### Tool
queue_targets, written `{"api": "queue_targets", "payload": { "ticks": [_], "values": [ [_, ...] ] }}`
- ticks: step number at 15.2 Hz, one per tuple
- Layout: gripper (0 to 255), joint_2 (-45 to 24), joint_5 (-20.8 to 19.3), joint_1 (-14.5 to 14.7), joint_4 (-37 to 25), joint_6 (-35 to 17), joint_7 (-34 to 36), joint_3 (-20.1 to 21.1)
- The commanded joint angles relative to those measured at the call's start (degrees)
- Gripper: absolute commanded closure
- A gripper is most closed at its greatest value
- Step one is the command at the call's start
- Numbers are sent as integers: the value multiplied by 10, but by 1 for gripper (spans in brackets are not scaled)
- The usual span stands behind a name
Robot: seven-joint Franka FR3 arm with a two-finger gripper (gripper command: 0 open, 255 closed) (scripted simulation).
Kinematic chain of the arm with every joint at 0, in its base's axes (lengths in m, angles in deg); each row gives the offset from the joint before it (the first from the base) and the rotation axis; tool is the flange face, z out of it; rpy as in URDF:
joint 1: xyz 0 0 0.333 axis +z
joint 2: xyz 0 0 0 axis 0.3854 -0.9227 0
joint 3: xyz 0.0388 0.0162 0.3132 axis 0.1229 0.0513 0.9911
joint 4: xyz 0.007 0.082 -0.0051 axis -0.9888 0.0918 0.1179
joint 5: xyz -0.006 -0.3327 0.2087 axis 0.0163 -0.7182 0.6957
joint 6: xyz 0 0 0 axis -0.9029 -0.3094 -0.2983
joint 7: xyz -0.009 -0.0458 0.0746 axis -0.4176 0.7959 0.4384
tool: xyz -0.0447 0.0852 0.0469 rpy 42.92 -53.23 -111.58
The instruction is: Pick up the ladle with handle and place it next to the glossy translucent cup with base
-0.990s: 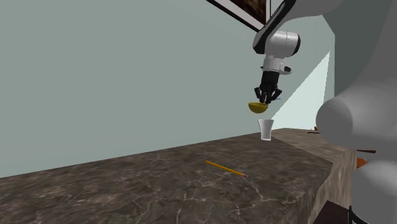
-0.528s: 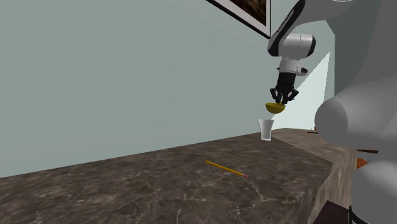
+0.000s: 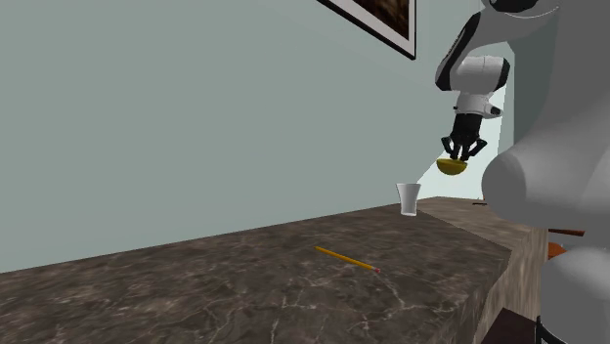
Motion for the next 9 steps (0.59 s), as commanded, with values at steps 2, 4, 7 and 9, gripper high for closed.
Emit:
{"api": "queue_targets", "payload": {
  "ticks": [2, 4, 7, 9],
  "values": [
    [255, -31, 2, -12, -37, 12, -28, -16],
    [255, -32, 3, -12, -23, -3, -31, -16],
    [255, -34, 5, -12, -3, -25, -35, -16],
    [255, -36, 6, -11, 10, -40, -38, -16]
  ]
}}
